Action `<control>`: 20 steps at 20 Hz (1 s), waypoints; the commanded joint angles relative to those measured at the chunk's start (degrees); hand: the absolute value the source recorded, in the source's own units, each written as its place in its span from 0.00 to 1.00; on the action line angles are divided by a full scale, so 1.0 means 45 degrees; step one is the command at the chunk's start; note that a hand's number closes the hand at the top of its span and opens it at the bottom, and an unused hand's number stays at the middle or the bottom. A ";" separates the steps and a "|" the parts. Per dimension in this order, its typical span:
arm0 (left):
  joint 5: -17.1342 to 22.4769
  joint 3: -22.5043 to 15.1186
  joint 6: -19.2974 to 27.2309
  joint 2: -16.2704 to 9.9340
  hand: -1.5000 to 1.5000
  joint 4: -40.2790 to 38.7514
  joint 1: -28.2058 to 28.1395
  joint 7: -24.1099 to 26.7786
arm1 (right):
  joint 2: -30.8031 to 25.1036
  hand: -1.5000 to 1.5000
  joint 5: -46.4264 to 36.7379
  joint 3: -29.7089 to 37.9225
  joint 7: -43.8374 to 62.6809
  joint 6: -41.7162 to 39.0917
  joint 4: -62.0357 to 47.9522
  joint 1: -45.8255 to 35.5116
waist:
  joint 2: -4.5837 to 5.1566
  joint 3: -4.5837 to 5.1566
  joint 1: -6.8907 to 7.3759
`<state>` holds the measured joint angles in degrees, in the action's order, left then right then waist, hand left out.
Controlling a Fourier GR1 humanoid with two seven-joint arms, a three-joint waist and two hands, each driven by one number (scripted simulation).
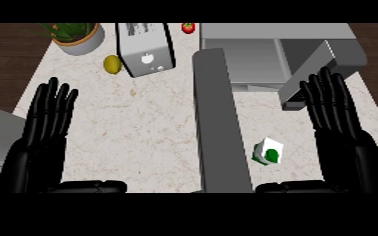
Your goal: Pick up the milk, place it into the microwave and close the microwave
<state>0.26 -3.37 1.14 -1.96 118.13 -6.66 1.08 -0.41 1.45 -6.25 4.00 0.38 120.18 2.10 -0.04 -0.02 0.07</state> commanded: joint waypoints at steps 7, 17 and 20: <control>-0.0270 -0.0376 0.0057 0.0145 0.00 0.1070 -0.0585 -0.0574 | -0.0130 0.00 -0.0639 -0.0025 -0.1397 -0.0007 -0.1665 0.1078 | 0.0003 0.0004 -0.0011; -0.0607 -0.1158 -0.0172 0.0287 0.00 0.2226 -0.2311 -0.0318 | -0.0433 0.00 -0.0899 0.0382 -0.4205 -0.0292 -0.3933 0.2604 | -0.0004 0.0001 -0.0026; -0.0321 -0.1166 -0.0393 -0.0009 0.00 0.3140 -0.3176 -0.0435 | -0.0192 0.00 -0.0861 0.0517 -0.5266 -0.0337 -0.5682 0.2533 | -0.0003 0.0001 0.0033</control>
<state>-1.67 -8.82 0.25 -0.90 129.02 -18.58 0.31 -1.60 -1.53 -4.05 -14.08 -0.82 100.11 10.86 -0.05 -0.01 0.16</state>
